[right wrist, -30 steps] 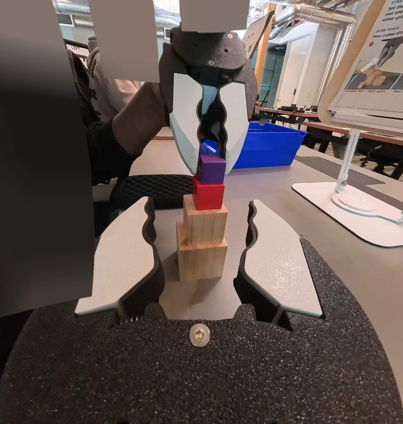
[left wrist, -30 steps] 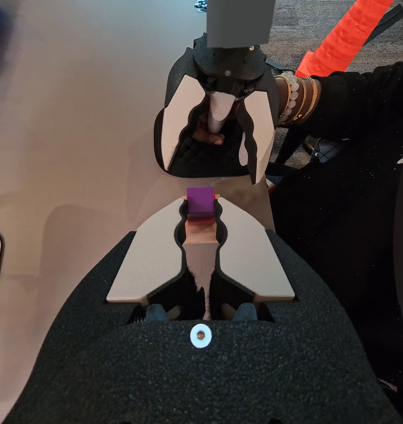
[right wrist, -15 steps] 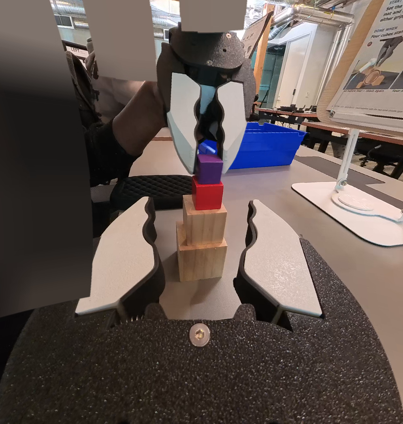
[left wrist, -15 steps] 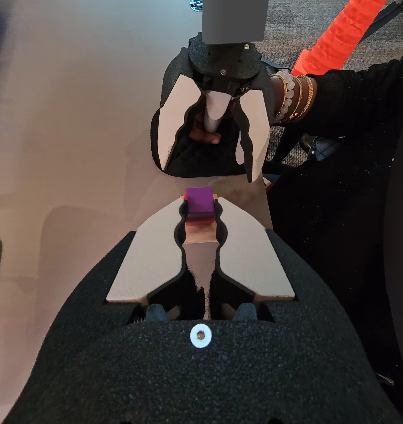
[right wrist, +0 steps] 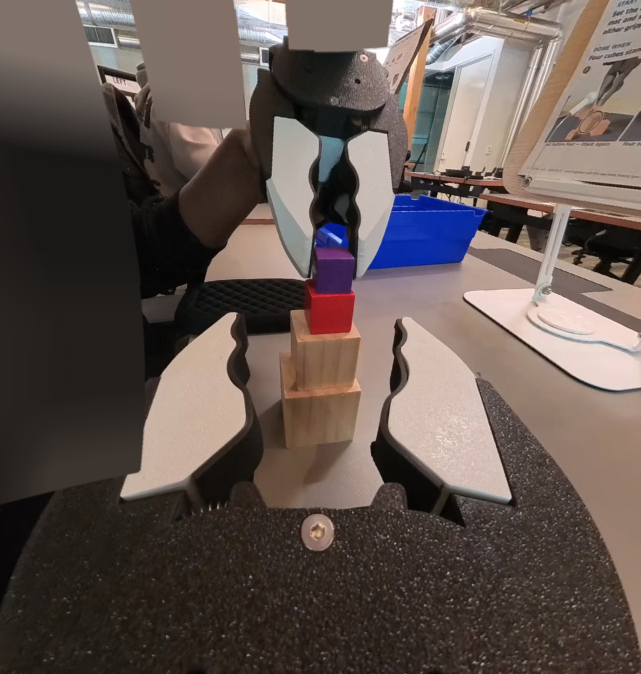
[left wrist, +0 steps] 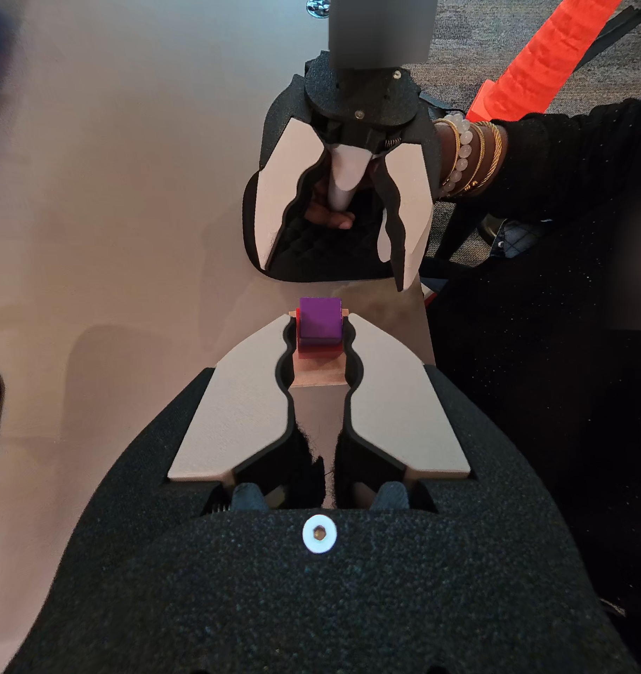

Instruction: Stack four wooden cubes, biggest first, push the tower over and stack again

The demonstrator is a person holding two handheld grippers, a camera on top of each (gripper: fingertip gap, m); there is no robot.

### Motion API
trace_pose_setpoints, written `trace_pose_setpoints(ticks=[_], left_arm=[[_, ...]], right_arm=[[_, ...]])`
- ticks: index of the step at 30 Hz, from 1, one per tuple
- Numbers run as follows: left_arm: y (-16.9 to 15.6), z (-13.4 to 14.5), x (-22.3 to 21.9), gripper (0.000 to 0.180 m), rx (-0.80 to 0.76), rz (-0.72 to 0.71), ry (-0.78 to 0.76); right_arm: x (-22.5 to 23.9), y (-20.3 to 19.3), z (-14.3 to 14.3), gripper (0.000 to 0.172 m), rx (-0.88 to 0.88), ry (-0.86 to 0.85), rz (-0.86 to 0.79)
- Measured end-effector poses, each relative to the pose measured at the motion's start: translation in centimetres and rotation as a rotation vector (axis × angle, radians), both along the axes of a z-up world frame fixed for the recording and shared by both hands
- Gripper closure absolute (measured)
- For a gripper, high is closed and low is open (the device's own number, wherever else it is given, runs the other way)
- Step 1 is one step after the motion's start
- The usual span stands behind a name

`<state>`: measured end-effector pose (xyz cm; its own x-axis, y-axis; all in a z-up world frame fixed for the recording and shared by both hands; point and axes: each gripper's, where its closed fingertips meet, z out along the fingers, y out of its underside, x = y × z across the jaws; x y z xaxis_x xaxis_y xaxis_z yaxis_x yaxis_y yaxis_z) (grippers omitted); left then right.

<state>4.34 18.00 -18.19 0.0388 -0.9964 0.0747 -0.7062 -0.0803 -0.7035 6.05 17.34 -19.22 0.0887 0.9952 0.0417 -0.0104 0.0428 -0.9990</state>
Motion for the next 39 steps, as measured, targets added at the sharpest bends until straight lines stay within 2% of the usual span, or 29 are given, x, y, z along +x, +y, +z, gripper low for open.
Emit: trace_pose_setpoints(ticks=[4, 10, 12, 14, 15, 18, 21, 24, 30, 35, 39], left_arm=[[0.0, 0.1, -0.1, 0.152, -0.005, 0.008, -0.010], [0.2, 1.0, -0.3, 0.122, 0.018, 0.038, -0.079], [0.5, 1.6, -0.5, 0.095, 0.045, 0.066, -0.122], [1.1, 2.0, -0.7, 0.044, 0.115, 0.132, -0.159], [1.3, 2.0, -0.9, 0.034, 0.174, 0.148, -0.173], [1.4, 2.9, -1.6, 0.034, 0.339, 0.208, -0.276], [1.4, 4.3, -2.9, 0.034, 0.411, 0.299, -0.445], [0.9, 4.8, -4.8, 0.034, 0.409, 0.365, -0.595], [-0.1, 3.5, -8.4, 0.034, 0.389, 0.479, -0.770], [-0.9, 1.9, -10.2, 0.034, 0.412, 0.533, -0.803], [-1.6, 0.7, -10.2, 0.034, 0.399, 0.508, -0.798]], right_arm=[[0.0, 0.0, 0.0, 0.096, 0.001, 0.000, 0.000], [0.0, 0.0, 0.0, 0.096, 0.001, 0.000, -0.001], [0.0, 0.0, 0.0, 0.096, 0.000, -0.001, -0.002], [0.0, 0.1, 0.0, 0.096, -0.002, -0.001, -0.003], [0.0, 0.1, 0.0, 0.096, -0.002, -0.001, -0.003], [0.0, 0.1, 0.0, 0.096, -0.003, -0.001, -0.004], [0.0, 0.1, 0.0, 0.096, -0.005, -0.001, -0.006], [0.0, 0.1, 0.0, 0.097, -0.005, 0.000, -0.008], [0.0, 0.2, 0.0, 0.097, -0.002, -0.002, -0.013], [0.0, 0.2, 0.0, 0.098, 0.003, 0.000, -0.022], [0.0, 0.4, 0.0, 0.098, -0.006, 0.000, -0.029]])
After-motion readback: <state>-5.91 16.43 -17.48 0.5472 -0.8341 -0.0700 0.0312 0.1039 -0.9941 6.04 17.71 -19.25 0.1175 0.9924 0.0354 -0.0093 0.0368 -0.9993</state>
